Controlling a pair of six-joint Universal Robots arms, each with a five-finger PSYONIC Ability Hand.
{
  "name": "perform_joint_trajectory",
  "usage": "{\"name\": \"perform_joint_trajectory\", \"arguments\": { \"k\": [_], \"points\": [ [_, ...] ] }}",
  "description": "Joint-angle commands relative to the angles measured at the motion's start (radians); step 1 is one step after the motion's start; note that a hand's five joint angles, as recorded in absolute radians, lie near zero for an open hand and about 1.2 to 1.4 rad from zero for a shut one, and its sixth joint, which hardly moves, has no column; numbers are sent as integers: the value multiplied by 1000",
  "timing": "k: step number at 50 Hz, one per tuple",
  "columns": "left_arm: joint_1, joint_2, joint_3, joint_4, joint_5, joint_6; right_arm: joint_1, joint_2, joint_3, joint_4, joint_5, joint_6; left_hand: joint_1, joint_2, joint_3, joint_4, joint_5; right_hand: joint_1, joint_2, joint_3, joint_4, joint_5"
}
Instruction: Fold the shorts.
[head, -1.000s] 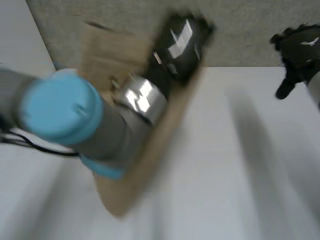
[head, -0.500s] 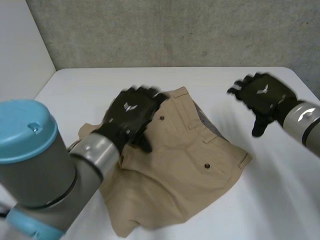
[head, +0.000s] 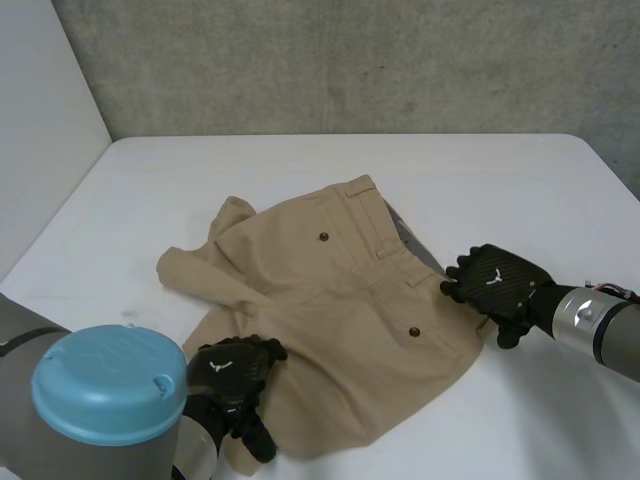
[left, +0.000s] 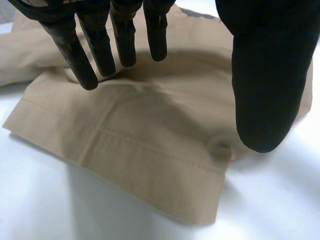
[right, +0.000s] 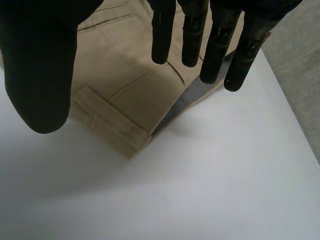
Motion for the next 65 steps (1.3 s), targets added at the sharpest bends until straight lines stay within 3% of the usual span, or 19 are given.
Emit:
{"name": "perform_joint_trajectory", "arguments": {
  "k": [1, 6, 11, 22, 26, 29, 31, 43, 51, 55, 59, 65],
  "points": [
    [-20, -35, -6, 9, -28, 7, 3, 47, -2, -66, 6, 6, 151, 137, 139, 136, 136, 285, 234, 227, 226, 242],
    [-21, -52, -6, 12, -66, 8, 4, 66, -10, -99, 6, 9, 210, 196, 197, 195, 195, 458, 407, 400, 399, 415],
    [-21, -66, -6, 26, -69, 10, 7, 79, -22, -112, 3, 23, 269, 254, 256, 253, 254, 1044, 992, 985, 984, 1001],
    [-21, -89, -10, 76, -77, 11, 13, 63, -22, -101, 12, 116, 374, 360, 362, 359, 359, 1045, 993, 986, 985, 1002],
    [-21, -104, -10, 102, -78, 11, 13, 43, -22, -101, 20, 162, 597, 583, 584, 582, 582, 1045, 993, 986, 985, 1002],
    [-21, -101, -13, 142, -81, 16, 13, 20, -14, -96, 29, 195, 978, 963, 965, 962, 962, 1045, 993, 986, 985, 1002],
    [-20, -93, -15, 150, -83, 27, 15, 9, -13, -89, 37, 216, 1073, 1058, 1060, 1057, 1057, 1045, 993, 986, 985, 1002],
    [-7, 163, 20, 90, -69, 235, 18, -138, -25, 123, 65, 359, 1073, 1058, 1060, 1057, 1058, 1045, 993, 986, 985, 1002],
    [-4, 404, 206, -48, -42, 255, 6, -417, -102, 206, 80, 546, 1073, 1058, 1060, 1057, 1058, 1045, 993, 986, 985, 1002],
    [0, 491, 333, -71, -6, 257, -16, -578, -198, 204, 72, 751, 1073, 1058, 1060, 1057, 1058, 1045, 993, 986, 985, 1002],
    [22, 523, 450, -91, 38, 257, -33, -655, -284, 197, 80, 894, 1073, 1058, 1060, 1057, 1058, 1045, 993, 986, 985, 1002],
    [101, 496, 500, -102, 116, 251, -45, -669, -326, 194, 81, 968, 1073, 1058, 1060, 1057, 1058, 1045, 993, 986, 985, 1002]
  ]
}}
